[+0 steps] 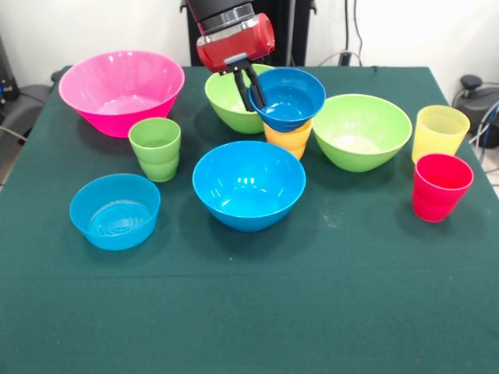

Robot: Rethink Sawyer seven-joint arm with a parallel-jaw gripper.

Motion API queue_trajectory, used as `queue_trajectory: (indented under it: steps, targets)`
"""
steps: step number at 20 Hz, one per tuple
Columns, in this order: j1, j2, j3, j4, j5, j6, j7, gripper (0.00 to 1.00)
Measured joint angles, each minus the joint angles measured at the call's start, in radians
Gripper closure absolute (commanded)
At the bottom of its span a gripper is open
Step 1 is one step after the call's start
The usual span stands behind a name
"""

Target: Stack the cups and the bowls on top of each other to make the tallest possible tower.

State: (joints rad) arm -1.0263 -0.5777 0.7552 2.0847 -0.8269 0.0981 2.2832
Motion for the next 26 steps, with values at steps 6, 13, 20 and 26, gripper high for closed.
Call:
queue_trajectory:
  steps: [6,13,20,26]
  targets:
    - [0.0,-0.001,-0.003,0.008,0.0,0.0,0.0,1.0]
    - [0.0,-0.003,-0.004,0.028,0.0,0.0,0.0,1.0]
    - [0.035,-0.027,-0.035,0.054,0.0,-0.009,0.0,1.0]
    - [0.106,-0.065,-0.099,0.072,0.0,-0.059,0.0,1.0]
